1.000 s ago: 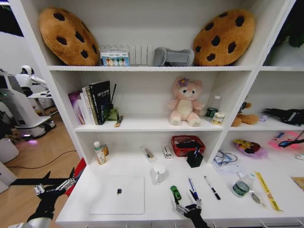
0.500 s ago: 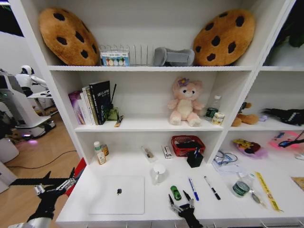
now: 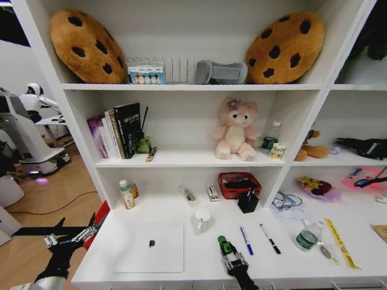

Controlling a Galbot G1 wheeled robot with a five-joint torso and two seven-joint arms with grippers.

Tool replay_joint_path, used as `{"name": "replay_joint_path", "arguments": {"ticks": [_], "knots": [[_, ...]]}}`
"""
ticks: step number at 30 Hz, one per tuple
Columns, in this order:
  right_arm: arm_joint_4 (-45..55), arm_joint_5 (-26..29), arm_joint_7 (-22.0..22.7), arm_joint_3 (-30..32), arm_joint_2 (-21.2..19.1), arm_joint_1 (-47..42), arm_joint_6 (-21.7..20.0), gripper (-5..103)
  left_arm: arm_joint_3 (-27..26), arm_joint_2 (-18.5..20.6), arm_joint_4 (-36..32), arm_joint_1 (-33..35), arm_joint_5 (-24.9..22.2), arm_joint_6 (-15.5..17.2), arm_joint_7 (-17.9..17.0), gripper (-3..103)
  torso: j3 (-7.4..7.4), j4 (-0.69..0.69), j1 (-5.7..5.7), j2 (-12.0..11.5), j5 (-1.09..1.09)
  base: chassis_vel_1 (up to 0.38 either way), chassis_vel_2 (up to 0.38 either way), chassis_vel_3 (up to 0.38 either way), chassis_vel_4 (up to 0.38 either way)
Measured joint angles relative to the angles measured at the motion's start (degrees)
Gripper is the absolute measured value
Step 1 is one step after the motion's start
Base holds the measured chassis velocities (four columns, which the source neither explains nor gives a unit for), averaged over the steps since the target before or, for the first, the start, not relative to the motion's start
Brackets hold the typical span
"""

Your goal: Organize the objects on the table.

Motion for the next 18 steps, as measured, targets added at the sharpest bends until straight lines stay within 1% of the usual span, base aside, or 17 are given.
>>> {"name": "replay_joint_path", "arguments": {"ticks": [6, 8, 9, 12, 14, 15, 17, 18], "knots": [[2.14, 0.53, 0.01, 0.64, -0.38, -0.95, 0.07, 36, 0.0, 0.0, 0.0, 0.0, 0.0, 0.0, 0.0, 100, 0.0, 0.0, 0.0, 0.0, 0.01, 0.0, 0.0, 0.0, 0.0], [6.41, 0.79, -0.02, 1.72, -1.06, -2.81, -0.14, 36, 0.0, 0.0, 0.0, 0.0, 0.0, 0.01, -0.01, 100, 0.0, 0.0, 0.0, 0.0, 0.01, 0.0, 0.0, 0.0, 0.0], [6.41, 0.79, -0.02, 1.72, -1.06, -2.81, -0.14, 36, 0.0, 0.0, 0.0, 0.0, 0.0, 0.01, -0.01, 100, 0.0, 0.0, 0.0, 0.0, 0.01, 0.0, 0.0, 0.0, 0.0], [16.88, 1.53, 0.31, 4.94, -2.41, -6.05, -1.78, 36, 0.0, 0.0, -0.01, 0.0, 0.0, 0.01, -0.01, 100, 0.0, 0.0, 0.0, 0.0, 0.0, 0.0, 0.0, 0.0, 0.0], [23.06, 4.51, 0.95, 7.12, -4.07, -6.91, -3.99, 36, 0.0, 0.0, 0.0, 0.0, 0.0, 0.01, -0.01, 100, 0.0, -0.01, 0.0, 0.0, 0.0, 0.0, 0.0, 0.0, 0.0], [23.06, 4.51, 0.95, 7.12, -4.07, -6.91, -3.99, 36, 0.0, 0.0, 0.0, 0.0, 0.0, 0.01, -0.01, 100, 0.0, -0.01, 0.0, 0.0, 0.0, 0.0, 0.0, 0.0, 0.0], [30.05, 8.2, 2.57, 9.92, -7.05, -5.61, -7.5, 36, 0.0, 0.01, -0.01, -0.01, 0.01, 0.01, -0.01, 100, 0.0, 0.01, 0.0, 0.0, 0.01, 0.0, 0.0, 0.0, 0.0], [30.05, 8.2, 2.57, 9.92, -7.05, -5.61, -7.5, 36, 0.0, 0.01, -0.01, -0.01, 0.01, 0.01, -0.01, 100, 0.0, 0.01, 0.0, 0.0, 0.01, 0.0, 0.0, 0.0, 0.0]]}}
